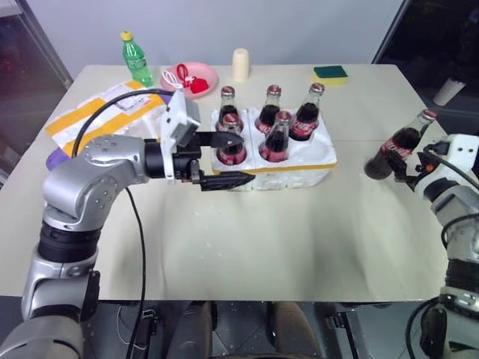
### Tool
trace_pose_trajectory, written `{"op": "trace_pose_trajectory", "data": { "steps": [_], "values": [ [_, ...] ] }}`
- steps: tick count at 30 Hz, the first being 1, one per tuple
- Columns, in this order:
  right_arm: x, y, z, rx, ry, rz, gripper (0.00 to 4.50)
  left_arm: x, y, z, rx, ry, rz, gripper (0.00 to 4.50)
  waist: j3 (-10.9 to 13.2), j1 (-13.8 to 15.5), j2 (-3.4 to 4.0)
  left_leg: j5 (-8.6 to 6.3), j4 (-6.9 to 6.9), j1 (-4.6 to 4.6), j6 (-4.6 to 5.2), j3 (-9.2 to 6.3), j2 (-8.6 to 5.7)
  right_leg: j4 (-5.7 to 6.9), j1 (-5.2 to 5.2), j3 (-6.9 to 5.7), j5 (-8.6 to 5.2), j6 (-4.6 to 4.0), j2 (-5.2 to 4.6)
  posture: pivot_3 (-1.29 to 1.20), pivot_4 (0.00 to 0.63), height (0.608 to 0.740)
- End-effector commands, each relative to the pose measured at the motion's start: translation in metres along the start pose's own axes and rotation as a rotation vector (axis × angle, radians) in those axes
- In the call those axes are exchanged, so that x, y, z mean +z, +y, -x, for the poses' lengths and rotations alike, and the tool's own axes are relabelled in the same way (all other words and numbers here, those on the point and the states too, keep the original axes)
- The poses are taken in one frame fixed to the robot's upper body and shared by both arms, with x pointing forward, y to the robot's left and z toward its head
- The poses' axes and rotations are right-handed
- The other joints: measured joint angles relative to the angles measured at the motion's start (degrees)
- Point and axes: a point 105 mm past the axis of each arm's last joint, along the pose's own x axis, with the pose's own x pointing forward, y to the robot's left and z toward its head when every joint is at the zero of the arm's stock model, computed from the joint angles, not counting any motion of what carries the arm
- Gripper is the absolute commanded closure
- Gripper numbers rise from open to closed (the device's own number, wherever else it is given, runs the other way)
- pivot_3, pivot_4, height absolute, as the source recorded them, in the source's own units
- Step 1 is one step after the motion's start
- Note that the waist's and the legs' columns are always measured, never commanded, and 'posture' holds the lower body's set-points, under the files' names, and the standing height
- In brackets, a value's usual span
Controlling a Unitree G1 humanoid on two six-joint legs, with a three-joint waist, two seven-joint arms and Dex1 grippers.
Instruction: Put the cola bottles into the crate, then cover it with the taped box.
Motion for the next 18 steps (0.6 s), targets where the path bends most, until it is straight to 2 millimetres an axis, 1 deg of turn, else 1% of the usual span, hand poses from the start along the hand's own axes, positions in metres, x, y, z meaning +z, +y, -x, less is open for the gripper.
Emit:
{"op": "trace_pose_trajectory", "data": {
  "steps": [1, 4, 6, 7, 8, 9, 11, 13, 15, 16, 17, 18],
  "values": [
    [0.018, -0.002, -0.008, 0.007, -0.058, 0.036, 0.04, 0.008, -0.003, 0.003, 0.004, -0.017, -0.033, 0.00, 0.00, 0.01, 0.00, 0.00, 0.00, 0.00, 0.00, 0.00, 0.00, 0.00, 0.00, 0.00, 0.00, 0.00, 0.00, 0.00, 0.150, 0.739],
    [0.015, -0.006, -0.020, -0.012, -0.047, 0.028, 0.04, 0.007, -0.003, 0.003, 0.011, -0.016, -0.035, 0.00, 0.00, -0.03, 0.00, 0.00, 0.01, 0.00, 0.00, 0.01, 0.00, -0.01, 0.00, 0.00, 0.00, 0.01, 0.00, 0.00, 0.150, 0.739],
    [0.014, -0.006, -0.025, -0.007, -0.047, 0.035, 0.54, 0.008, -0.002, 0.003, 0.015, -0.019, -0.038, 0.00, 0.00, -0.03, 0.00, 0.00, 0.00, 0.00, 0.00, 0.01, 0.00, -0.01, 0.00, 0.00, 0.00, 0.00, 0.00, 0.00, 0.150, 0.739],
    [0.015, -0.005, -0.026, -0.003, -0.052, 0.037, 0.92, 0.009, -0.001, 0.003, 0.016, -0.020, -0.039, 0.00, 0.00, 0.04, 0.00, 0.00, -0.01, 0.00, 0.00, 0.01, 0.00, -0.01, 0.00, 0.00, 0.00, 0.00, 0.00, 0.00, 0.150, 0.739],
    [0.017, -0.005, -0.027, 0.003, -0.061, 0.032, 1.40, 0.009, -0.001, 0.003, 0.017, -0.020, -0.041, 0.00, 0.00, 0.11, 0.00, 0.00, -0.02, 0.00, 0.00, 0.00, 0.00, -0.01, 0.00, 0.00, 0.00, 0.01, 0.00, 0.00, 0.150, 0.739],
    [0.019, -0.004, -0.026, 0.007, -0.067, 0.030, 1.70, 0.009, -0.001, 0.003, 0.018, -0.021, -0.041, 0.00, 0.00, 0.12, -0.01, 0.00, -0.02, 0.00, 0.00, 0.00, 0.00, -0.01, 0.00, 0.00, 0.00, 0.01, 0.00, 0.00, 0.150, 0.739],
    [0.026, 0.000, -0.023, 0.030, -0.094, 0.070, 1.66, 0.009, -0.001, 0.004, 0.020, -0.020, -0.042, 0.00, 0.00, 0.06, 0.00, 0.00, 0.00, -0.02, -0.01, 0.01, 0.00, -0.02, 0.00, 0.00, 0.01, 0.01, 0.00, 0.00, 0.150, 0.739],
    [0.050, 0.013, -0.017, 0.098, -0.181, 0.059, 1.66, 0.009, -0.001, 0.005, 0.027, -0.019, -0.041, 0.00, 0.03, 0.02, 0.04, 0.00, -0.01, -0.02, 0.00, 0.01, 0.00, -0.02, -0.01, 0.00, 0.01, 0.01, 0.00, 0.00, 0.150, 0.739],
    [0.084, 0.031, -0.006, 0.190, -0.290, 0.041, 1.66, 0.009, 0.000, 0.007, 0.034, -0.018, -0.039, 0.00, 0.17, -0.03, 0.28, 0.00, -0.03, -0.03, 0.00, 0.00, 0.00, 0.01, -0.05, 0.00, 0.01, 0.01, 0.00, 0.00, 0.150, 0.739],
    [0.097, 0.040, -0.001, 0.231, -0.327, 0.037, 1.66, 0.009, 0.000, 0.007, 0.037, -0.017, -0.039, 0.00, 0.33, -0.27, 0.55, 0.00, -0.03, -0.05, -0.01, 0.01, 0.00, 0.01, -0.07, 0.01, 0.01, 0.02, 0.00, 0.00, 0.150, 0.739],
    [0.108, 0.048, 0.004, 0.271, -0.353, 0.030, 1.66, 0.009, 0.000, 0.008, 0.039, -0.017, -0.037, 0.00, 0.35, -0.43, 0.60, 0.00, -0.03, -0.10, 0.00, 0.06, -0.01, 0.03, -0.17, 0.05, 0.01, 0.02, 0.00, 0.00, 0.150, 0.739],
    [0.122, 0.062, 0.011, 0.336, -0.385, 0.017, 1.66, 0.009, 0.000, 0.008, 0.042, -0.017, -0.035, 0.00, 0.36, -0.62, 0.61, 0.00, -0.04, -0.10, -0.01, 0.06, 0.00, 0.07, -0.20, 0.06, 0.01, 0.03, 0.00, 0.00, 0.150, 0.739]
  ]
}}
